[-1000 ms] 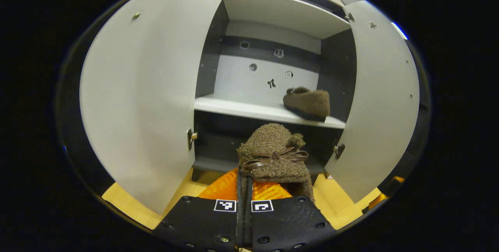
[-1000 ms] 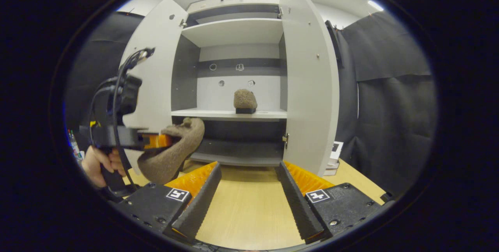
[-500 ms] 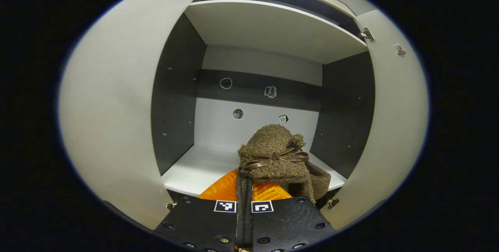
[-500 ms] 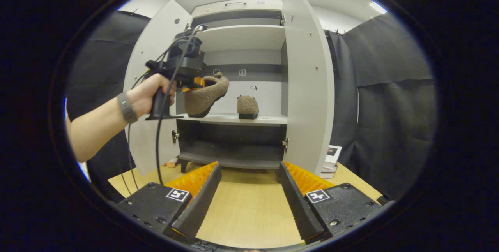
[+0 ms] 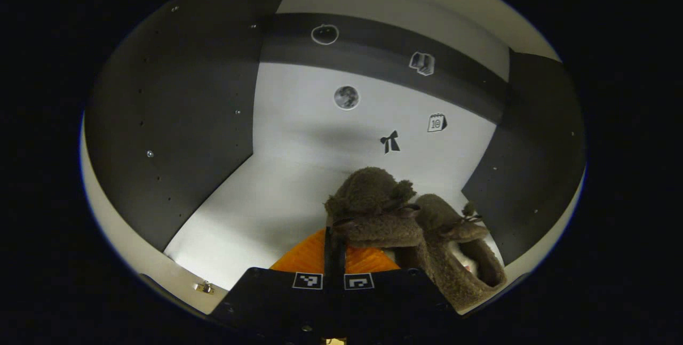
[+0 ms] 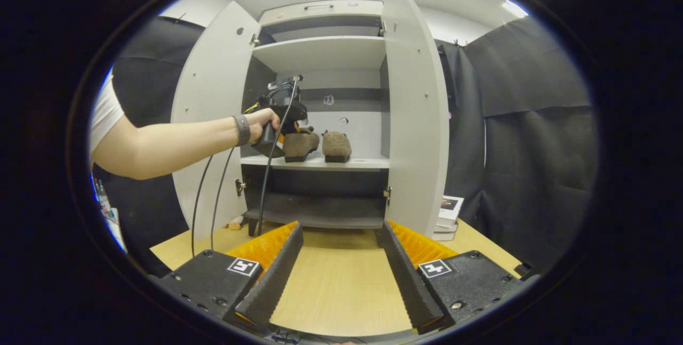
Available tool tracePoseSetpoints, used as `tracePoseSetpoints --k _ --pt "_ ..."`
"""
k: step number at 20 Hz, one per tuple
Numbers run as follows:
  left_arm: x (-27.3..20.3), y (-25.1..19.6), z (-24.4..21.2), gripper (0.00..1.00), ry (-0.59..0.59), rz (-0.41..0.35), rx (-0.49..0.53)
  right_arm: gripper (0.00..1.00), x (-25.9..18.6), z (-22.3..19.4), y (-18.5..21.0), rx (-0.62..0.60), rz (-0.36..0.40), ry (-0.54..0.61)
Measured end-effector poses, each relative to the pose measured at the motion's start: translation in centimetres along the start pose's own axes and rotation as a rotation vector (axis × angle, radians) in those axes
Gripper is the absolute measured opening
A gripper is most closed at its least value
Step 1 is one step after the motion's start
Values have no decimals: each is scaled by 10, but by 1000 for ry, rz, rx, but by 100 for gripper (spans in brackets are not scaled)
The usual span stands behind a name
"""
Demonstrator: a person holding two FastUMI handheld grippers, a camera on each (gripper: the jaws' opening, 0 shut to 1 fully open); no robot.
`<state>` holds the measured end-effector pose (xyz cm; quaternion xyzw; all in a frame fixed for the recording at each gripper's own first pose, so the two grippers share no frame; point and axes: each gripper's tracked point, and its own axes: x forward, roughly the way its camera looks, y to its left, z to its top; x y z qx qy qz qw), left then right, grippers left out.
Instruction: Grab one shoe with the right hand and put it into the shoe cabinet, grab the other shoe with the left hand and put it into the shoe cabinet; then close the right door with the right hand and the left door with the left hand.
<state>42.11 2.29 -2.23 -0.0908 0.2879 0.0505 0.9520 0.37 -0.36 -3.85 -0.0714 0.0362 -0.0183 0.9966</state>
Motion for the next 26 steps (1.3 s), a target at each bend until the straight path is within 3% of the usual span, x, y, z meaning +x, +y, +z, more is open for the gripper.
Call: tracePoseSetpoints --k 3,4,5,6,9,10,11,12,15,16,18,22,26 --pt "11 4 -4 0 68 4 -2 94 -3 -5 0 11 -8 13" --pt "12 4 -1 12 59 6 6 94 -3 -6 -1 13 -13 18" --pt "14 4 -2 1 62 12 13 94 -2 -7 -2 17 -16 20" --pt "15 4 -3 12 70 12 15 94 -1 -6 -3 23 -17 20" --pt "14 0 -4 6 79 -4 39 94 2 -6 0 31 -11 18" --pt "14 1 -3 9 84 -1 56 98 3 -6 0 27 -12 15" --pt "13 -2 -4 24 90 -8 67 94 4 -5 0 23 -11 15" --pt "14 -3 -4 15 92 -12 74 94 5 -5 0 18 -10 14" --pt "6 -2 -1 31 83 -7 103 94 6 -4 2 16 -5 10" --pt "4 -2 -3 58 84 -16 108 94 6 -4 2 15 -3 12" --pt "-7 0 -1 82 72 -24 118 94 7 -5 3 15 3 16" --pt "-44 10 11 84 -14 -18 141 94 7 -5 5 14 13 13" --pt "-117 4 17 94 -199 -125 158 94 10 -10 8 19 25 30"
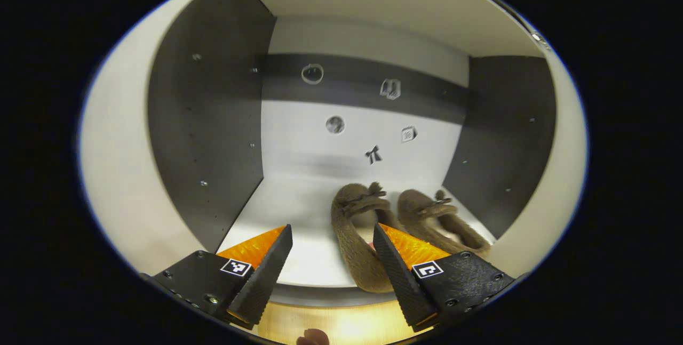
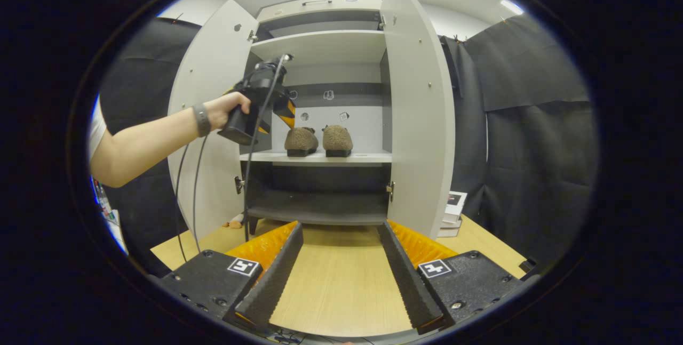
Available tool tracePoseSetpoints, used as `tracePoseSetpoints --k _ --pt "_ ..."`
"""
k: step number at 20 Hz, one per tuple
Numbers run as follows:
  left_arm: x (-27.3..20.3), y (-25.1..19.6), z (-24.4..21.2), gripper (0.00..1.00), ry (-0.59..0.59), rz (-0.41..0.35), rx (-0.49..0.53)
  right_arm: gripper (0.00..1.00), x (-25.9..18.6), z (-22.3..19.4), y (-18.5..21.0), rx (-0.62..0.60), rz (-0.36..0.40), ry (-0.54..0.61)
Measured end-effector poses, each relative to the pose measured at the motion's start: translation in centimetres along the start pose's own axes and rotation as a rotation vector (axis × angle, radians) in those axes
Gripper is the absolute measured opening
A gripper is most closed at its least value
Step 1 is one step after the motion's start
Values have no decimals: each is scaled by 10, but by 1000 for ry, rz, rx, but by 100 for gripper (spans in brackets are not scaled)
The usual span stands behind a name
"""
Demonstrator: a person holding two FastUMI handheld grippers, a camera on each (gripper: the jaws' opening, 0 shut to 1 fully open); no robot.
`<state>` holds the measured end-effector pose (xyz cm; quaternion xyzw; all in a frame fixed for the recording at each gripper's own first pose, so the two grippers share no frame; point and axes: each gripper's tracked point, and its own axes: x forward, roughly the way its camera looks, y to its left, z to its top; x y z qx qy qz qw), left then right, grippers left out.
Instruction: Grab one shoe with the right hand and put it into the shoe cabinet, grab the other shoe with the left hand and put it into the shoe cabinet; then close the right door with the right hand and the left door with the left hand.
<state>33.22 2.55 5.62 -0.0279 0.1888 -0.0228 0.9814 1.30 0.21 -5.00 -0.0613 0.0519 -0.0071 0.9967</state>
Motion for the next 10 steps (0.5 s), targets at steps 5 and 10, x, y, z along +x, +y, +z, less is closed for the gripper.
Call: tracePoseSetpoints --k 5,10 --pt "-95 -4 3 100 -259 -80 -10 94 5 9 3 -17 16 -8" --pt "-173 -18 -42 95 -351 -153 -30 94 7 17 11 -5 41 -32"
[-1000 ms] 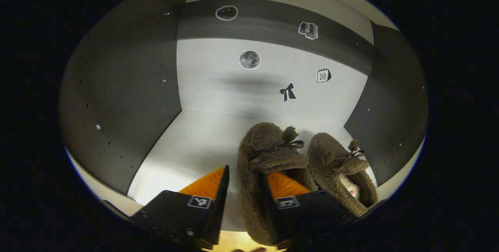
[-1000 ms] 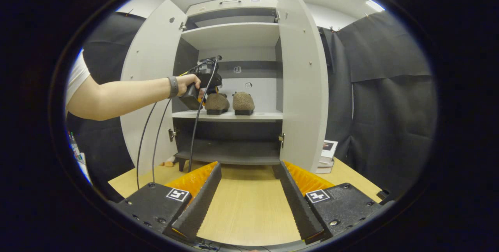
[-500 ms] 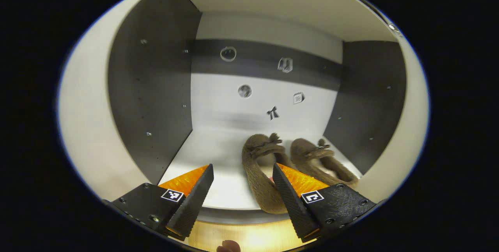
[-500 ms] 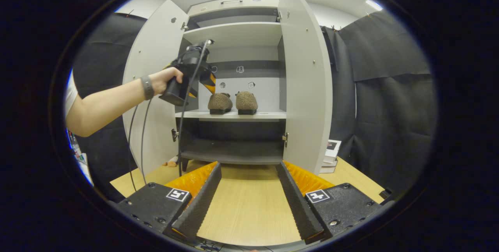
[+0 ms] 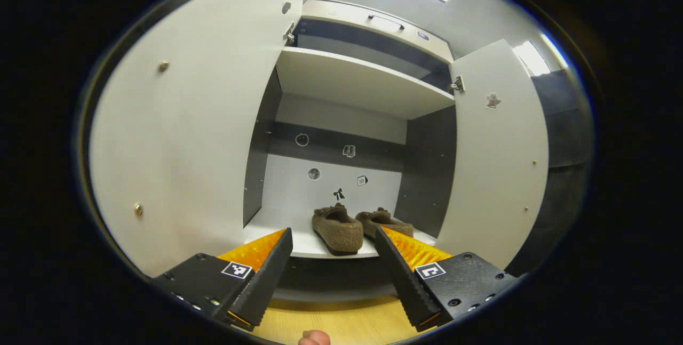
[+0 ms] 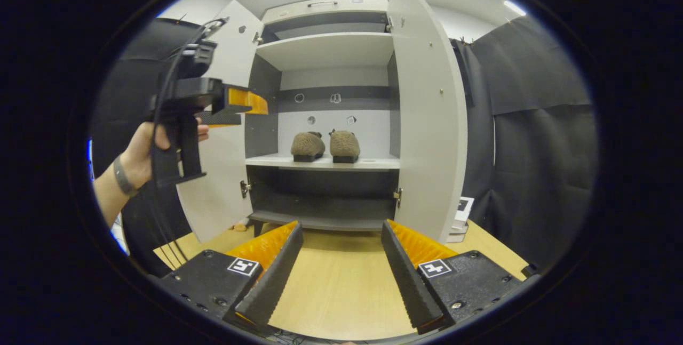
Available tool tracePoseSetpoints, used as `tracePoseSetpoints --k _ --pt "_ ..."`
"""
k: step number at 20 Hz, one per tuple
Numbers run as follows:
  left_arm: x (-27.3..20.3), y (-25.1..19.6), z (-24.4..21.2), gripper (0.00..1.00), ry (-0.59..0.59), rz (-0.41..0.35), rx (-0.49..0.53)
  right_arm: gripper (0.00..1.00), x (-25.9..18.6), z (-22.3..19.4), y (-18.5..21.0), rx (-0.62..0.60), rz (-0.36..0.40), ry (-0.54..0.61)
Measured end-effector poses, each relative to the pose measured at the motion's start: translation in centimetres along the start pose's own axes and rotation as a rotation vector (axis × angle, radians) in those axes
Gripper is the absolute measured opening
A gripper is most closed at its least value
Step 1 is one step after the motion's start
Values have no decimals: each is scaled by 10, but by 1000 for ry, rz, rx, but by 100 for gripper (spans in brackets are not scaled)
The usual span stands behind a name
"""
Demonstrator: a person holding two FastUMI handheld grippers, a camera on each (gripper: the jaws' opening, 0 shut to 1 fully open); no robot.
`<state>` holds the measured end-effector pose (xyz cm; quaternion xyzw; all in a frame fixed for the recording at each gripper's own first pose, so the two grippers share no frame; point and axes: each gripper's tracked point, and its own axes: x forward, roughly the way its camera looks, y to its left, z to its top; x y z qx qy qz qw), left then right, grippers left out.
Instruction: Grab one shoe with the right hand and put it into the shoe cabinet, grab the other shoe with the left hand and put it into the shoe cabinet; then close the right door with the right hand and the left door with the left hand.
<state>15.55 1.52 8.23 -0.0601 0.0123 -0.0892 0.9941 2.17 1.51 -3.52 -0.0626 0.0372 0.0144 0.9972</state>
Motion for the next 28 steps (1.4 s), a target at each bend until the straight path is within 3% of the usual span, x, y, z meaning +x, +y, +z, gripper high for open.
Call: tracePoseSetpoints --k 2,9,11,15,18,20,21,24,28 --pt "-27 -10 -13 95 -20 -19 -27 94 0 -1 2 -2 6 1" --pt "-87 -18 -54 95 -37 39 22 94 -5 -4 10 8 18 -1" --pt "-99 -12 -71 95 -7 83 46 94 -7 -7 9 12 14 4" --pt "-120 -14 -93 95 25 102 10 94 -11 -3 4 37 -3 -2" --pt "-121 -13 -87 95 8 106 32 90 -19 52 -15 29 -29 -110" --pt "-121 -16 -81 95 -10 101 48 94 -27 98 -36 32 -30 -188" --pt "-121 -19 -80 95 -13 96 46 97 -32 119 -53 33 -49 -224" --pt "-124 -29 -81 95 -11 79 32 94 -45 190 -123 37 -155 -364" --pt "-128 -37 -81 95 -9 55 37 96 -34 240 -206 49 -271 -415"
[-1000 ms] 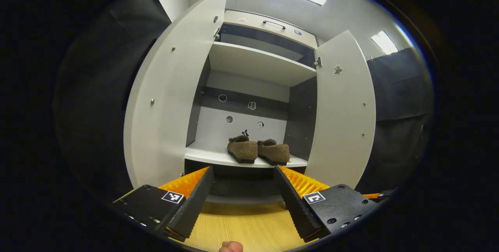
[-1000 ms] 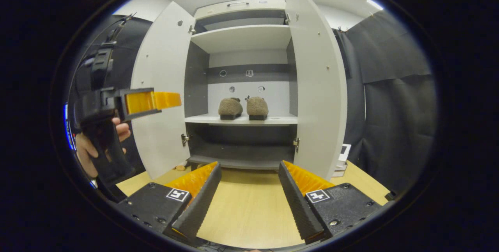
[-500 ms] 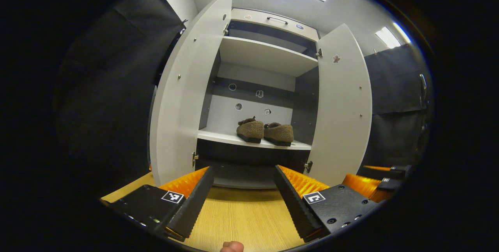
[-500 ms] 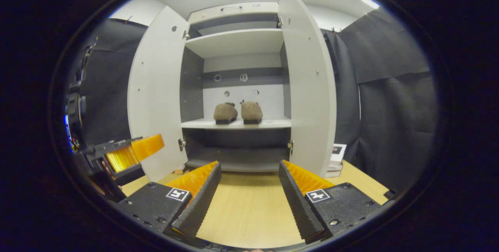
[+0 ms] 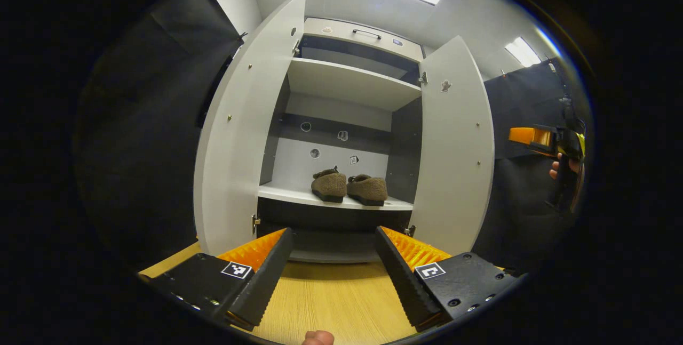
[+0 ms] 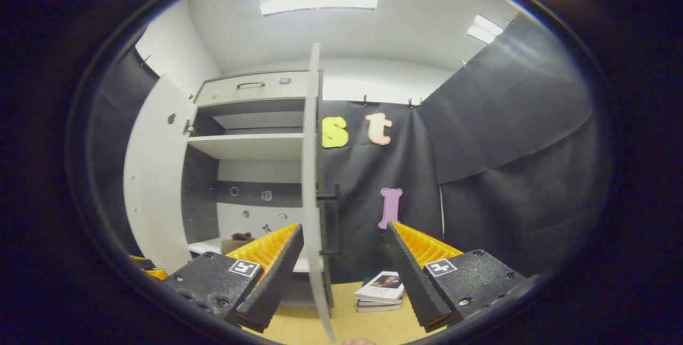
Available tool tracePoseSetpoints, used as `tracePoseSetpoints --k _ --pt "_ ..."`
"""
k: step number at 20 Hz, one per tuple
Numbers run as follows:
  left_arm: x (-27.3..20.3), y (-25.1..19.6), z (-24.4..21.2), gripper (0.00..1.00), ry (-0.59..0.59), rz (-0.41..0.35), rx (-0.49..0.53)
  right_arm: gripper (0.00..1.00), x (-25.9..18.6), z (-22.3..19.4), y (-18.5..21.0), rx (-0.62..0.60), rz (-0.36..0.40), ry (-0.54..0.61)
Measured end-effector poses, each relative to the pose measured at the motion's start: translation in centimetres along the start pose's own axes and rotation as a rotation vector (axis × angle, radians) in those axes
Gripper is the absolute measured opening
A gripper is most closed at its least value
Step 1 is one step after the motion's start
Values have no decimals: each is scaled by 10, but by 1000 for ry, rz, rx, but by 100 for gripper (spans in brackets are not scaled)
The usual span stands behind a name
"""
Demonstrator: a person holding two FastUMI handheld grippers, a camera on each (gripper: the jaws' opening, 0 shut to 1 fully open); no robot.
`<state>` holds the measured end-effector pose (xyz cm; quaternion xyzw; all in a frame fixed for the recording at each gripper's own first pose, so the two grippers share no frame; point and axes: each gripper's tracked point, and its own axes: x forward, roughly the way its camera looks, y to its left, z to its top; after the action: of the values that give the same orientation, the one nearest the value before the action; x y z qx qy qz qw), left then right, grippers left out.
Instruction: Grab one shoe with the right hand and put it into the shoe cabinet, grab the other shoe with the left hand and put it into the shoe cabinet; then close the right door with the right hand and the left door with the left hand.
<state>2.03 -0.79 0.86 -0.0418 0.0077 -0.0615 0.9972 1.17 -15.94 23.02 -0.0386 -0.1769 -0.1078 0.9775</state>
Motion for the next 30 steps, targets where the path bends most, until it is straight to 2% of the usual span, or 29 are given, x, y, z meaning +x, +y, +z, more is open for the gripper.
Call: tracePoseSetpoints --k 4,8,10,14,16,17,20,26,30 --pt "-4 3 -2 95 -1 15 14 98 52 -10 -25 16 21 56" --pt "-4 8 -10 95 26 33 15 98 92 -40 -33 19 -8 131" --pt "-5 10 -13 95 39 43 20 98 100 -51 -35 8 -15 157" --pt "-4 15 -13 95 43 57 21 96 102 -51 -26 23 22 159" --pt "-2 16 -12 95 36 57 21 89 102 -50 -23 -1 34 160" --pt "-2 16 -11 95 31 59 24 95 100 -49 -20 -22 31 165" --pt "-1 14 -13 95 30 48 20 94 94 -43 -6 -71 33 153" --pt "-1 17 -13 95 33 48 21 94 76 -49 68 -13 190 161" --pt "-6 25 -10 95 22 68 33 95 81 -55 107 19 242 153"
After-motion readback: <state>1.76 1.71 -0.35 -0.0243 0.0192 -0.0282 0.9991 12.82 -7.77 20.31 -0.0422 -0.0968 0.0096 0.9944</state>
